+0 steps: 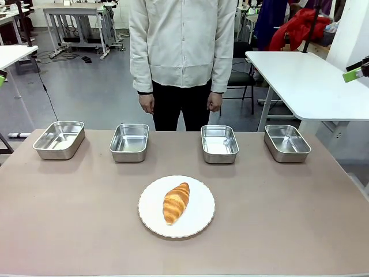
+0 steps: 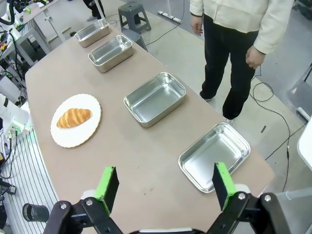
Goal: Place the bread in the container.
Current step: Place the Butter Roll into the Airtight Container indicated by the human.
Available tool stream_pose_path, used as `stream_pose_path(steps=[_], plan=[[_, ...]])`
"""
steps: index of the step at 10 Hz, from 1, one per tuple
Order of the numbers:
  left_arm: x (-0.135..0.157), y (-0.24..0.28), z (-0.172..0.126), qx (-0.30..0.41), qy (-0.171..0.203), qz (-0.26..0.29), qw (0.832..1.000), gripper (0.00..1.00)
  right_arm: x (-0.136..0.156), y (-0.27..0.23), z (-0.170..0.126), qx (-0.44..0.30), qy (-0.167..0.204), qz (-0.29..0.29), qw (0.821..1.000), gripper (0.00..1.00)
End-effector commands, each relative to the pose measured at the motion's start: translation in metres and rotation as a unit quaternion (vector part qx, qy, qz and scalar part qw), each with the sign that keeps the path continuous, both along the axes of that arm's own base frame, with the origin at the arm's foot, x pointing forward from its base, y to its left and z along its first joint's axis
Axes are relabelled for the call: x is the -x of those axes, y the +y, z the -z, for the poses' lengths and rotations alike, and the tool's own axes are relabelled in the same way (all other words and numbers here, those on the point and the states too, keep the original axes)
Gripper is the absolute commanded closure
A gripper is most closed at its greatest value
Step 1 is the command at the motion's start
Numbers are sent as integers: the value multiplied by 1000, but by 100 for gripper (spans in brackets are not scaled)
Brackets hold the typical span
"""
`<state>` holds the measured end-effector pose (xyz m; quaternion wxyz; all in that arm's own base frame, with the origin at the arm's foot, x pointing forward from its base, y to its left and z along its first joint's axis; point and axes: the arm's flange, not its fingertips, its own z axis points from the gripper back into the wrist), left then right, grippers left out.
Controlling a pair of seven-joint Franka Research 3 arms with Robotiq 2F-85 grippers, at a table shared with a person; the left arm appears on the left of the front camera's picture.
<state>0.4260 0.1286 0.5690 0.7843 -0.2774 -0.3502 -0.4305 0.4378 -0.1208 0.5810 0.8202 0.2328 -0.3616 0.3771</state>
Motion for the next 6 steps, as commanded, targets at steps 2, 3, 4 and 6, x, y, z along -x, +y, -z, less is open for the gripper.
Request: stream_pose_path(steps=[2,3,4,6], plan=[[3,-1,-2,7,-8,7,1000,0,-1,1,1,-8,-9,-4,1000,0],[3,-1,-2,7,-8,7,1000,0,-1,1,1,-8,-9,-4,1000,0],[3,-1,-2,7,-8,7,1000,0,-1,1,1,-8,-9,-4,1000,0],[3,-1,-2,7,-8,7,1000,0,-1,1,1,-8,-9,-4,1000,0]])
